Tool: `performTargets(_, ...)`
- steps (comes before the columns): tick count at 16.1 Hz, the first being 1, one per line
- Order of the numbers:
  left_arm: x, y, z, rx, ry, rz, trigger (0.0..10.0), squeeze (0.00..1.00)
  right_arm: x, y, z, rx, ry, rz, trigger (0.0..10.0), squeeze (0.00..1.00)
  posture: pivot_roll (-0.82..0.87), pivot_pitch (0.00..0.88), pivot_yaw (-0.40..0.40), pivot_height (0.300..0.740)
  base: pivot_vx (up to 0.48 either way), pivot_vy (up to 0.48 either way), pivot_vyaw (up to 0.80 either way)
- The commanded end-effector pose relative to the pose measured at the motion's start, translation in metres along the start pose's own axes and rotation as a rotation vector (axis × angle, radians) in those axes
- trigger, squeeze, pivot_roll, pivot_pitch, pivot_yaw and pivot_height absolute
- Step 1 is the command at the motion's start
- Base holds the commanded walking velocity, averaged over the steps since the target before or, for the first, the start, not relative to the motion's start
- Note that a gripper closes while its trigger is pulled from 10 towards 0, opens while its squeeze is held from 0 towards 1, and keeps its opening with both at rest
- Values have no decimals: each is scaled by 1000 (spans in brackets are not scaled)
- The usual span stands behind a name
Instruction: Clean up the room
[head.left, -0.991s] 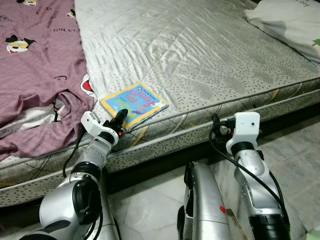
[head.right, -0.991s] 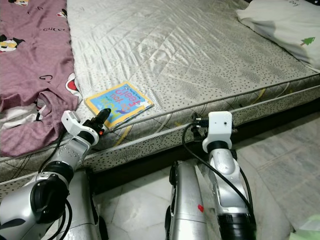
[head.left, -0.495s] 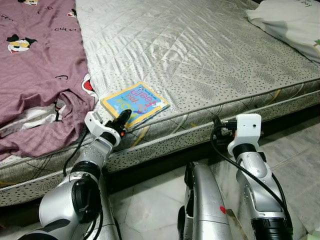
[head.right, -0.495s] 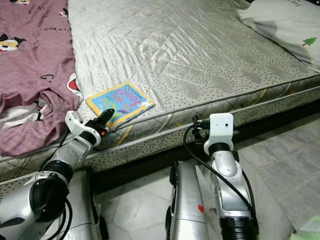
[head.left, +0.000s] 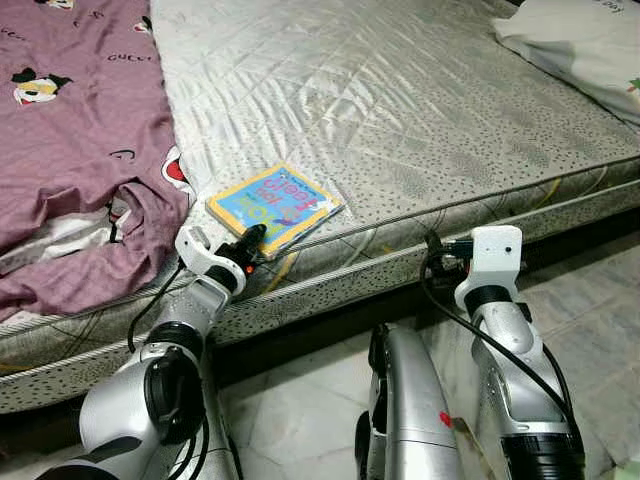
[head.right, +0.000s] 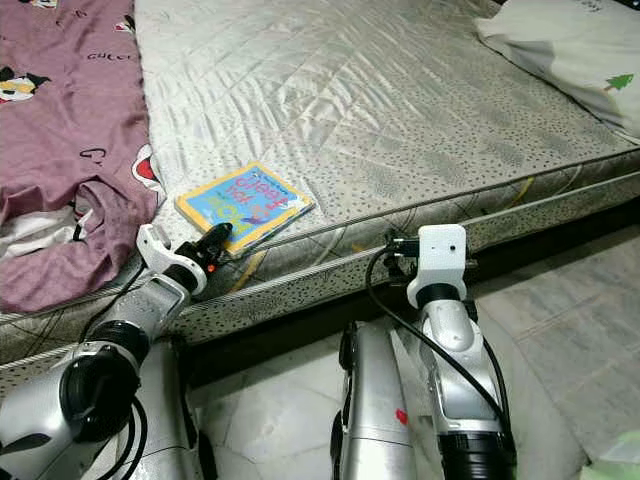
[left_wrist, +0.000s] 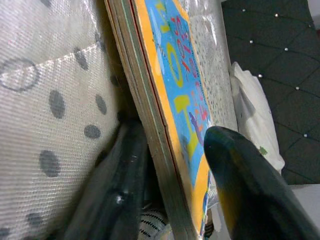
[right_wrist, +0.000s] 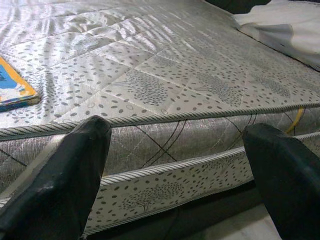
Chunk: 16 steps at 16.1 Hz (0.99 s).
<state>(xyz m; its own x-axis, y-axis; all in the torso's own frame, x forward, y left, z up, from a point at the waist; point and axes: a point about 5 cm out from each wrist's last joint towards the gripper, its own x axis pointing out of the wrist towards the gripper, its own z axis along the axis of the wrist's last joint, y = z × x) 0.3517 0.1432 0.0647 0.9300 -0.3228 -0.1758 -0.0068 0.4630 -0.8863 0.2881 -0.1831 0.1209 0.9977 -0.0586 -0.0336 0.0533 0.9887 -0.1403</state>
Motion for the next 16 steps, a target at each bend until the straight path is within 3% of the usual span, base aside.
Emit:
performTargets(1,2,-2,-18,-24,72,5,0,0,2,-1,4,5,-12,-14,10000,0,-139,47,-51,453,0,0,0)
performTargets(7,6,-6,-14,50,51,16,0,0,10,7,4,26,-20,0,10000,0,-96,16,-51,453,0,0,0)
performTargets(10,10,-14,-5,165,6,21,0,0,17,14,7,39,-33,17,10000,0,-65,0,-53,453,0,0,0)
performTargets(11,12,-18,2,298,-17,31,0,0,20,18,7,46,-35,25,10000,0,-40,0,-57,453,0,0,0)
performTargets(15,17,-42,23,524,-137,-31,0,0,28,32,8,70,-46,53,10000,0,-4,0,-49,453,0,0,0)
performTargets(16,17,-58,31,684,-203,-87,0,0,32,35,10,86,-59,55,10000,0,4,0,-40,453,0,0,0)
